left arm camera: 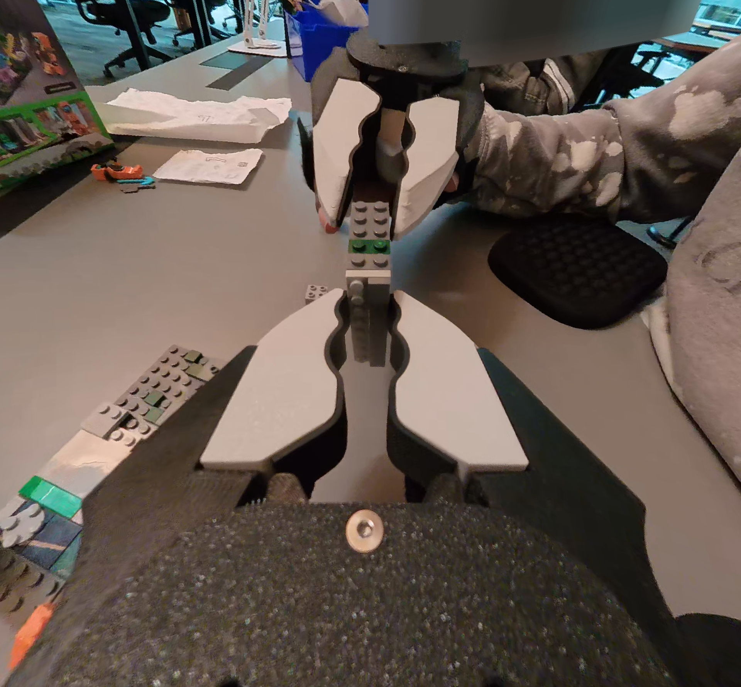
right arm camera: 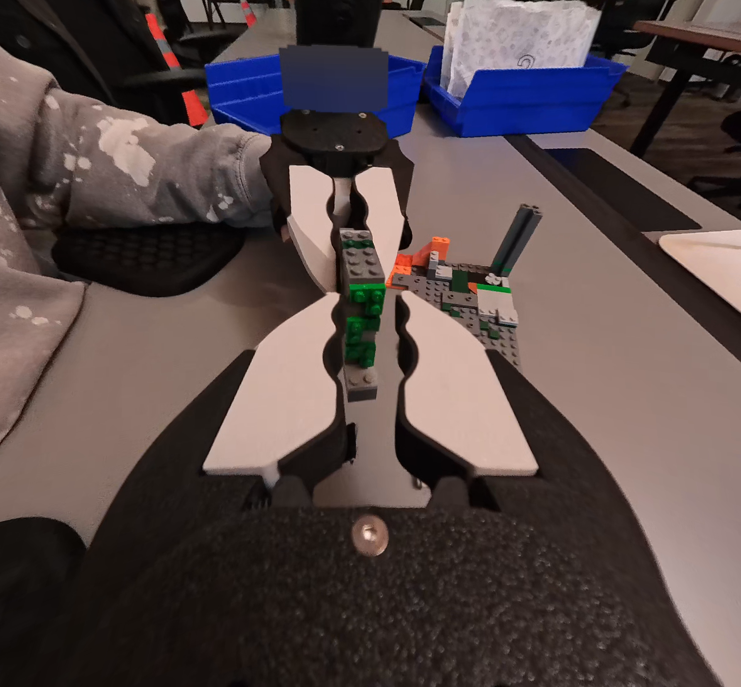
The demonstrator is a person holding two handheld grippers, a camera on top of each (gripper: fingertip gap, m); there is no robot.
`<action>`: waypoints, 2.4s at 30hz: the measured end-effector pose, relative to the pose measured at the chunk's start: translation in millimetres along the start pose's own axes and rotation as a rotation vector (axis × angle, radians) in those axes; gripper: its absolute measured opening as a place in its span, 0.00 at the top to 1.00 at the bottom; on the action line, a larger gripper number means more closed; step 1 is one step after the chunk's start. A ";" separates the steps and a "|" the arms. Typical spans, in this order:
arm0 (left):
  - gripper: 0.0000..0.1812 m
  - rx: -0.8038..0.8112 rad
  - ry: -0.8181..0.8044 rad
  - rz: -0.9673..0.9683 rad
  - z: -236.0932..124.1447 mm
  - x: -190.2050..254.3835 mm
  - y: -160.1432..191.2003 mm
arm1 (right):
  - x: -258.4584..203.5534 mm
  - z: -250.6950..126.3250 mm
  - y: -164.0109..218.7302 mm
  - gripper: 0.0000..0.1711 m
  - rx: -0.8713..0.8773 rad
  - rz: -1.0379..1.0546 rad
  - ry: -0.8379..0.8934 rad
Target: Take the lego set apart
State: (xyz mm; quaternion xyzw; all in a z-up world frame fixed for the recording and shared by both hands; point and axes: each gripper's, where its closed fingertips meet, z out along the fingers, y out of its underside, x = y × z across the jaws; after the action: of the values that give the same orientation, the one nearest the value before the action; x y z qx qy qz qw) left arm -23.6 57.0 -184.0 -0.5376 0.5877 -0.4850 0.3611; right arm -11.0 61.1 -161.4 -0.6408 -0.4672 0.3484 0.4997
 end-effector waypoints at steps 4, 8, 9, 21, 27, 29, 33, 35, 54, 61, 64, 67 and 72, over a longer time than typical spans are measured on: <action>0.90 -0.028 0.009 0.019 1.3 3.9 4.0 | -7.6 4.3 -1.7 0.90 0.016 -0.013 -0.026; 0.90 -0.033 0.008 0.029 0.4 5.8 2.9 | -10.1 4.0 -2.7 0.90 0.033 -0.002 -0.034; 0.90 -0.023 0.004 0.030 0.7 6.1 0.3 | -10.4 4.1 -3.0 0.90 0.042 0.003 -0.036; 0.90 -0.048 0.016 0.073 8.0 16.7 -4.1 | -21.9 13.2 -4.0 0.90 0.080 0.010 -0.087; 0.90 -0.062 0.033 0.056 8.5 17.9 0.0 | -23.0 12.9 -0.8 0.90 0.066 0.004 -0.092; 0.90 -0.076 0.035 0.057 7.4 17.6 2.2 | -23.1 11.3 -2.1 0.90 0.074 0.001 -0.095; 0.90 -0.089 0.050 0.045 7.0 17.9 6.3 | -23.0 11.3 0.2 0.91 0.063 -0.006 -0.093; 0.90 -0.092 0.054 0.040 7.3 17.9 7.8 | -23.0 11.8 1.5 0.91 0.059 -0.003 -0.095; 0.90 0.013 0.000 0.052 -15.8 4.7 -13.3 | -10.2 -7.3 -14.1 0.91 0.172 0.057 -0.098; 0.90 -0.036 0.015 0.022 -5.8 3.8 2.6 | -10.7 4.5 -6.9 0.91 0.150 0.065 -0.078; 0.90 -0.017 0.020 0.004 -6.8 3.4 1.1 | -2.3 1.3 -4.2 0.91 0.156 0.084 -0.052; 0.90 -0.018 0.008 0.010 -8.9 2.2 1.2 | 0.7 -1.4 -5.3 0.91 0.161 0.078 -0.036; 0.90 -0.022 -0.010 0.004 -11.4 -1.2 2.2 | 2.3 0.0 3.6 0.91 0.125 0.083 -0.040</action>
State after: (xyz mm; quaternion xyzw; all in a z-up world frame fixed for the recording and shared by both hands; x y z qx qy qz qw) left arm -34.8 60.2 -183.1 -0.5428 0.5923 -0.4749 0.3591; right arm -9.3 63.1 -164.9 -0.6200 -0.4276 0.4102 0.5143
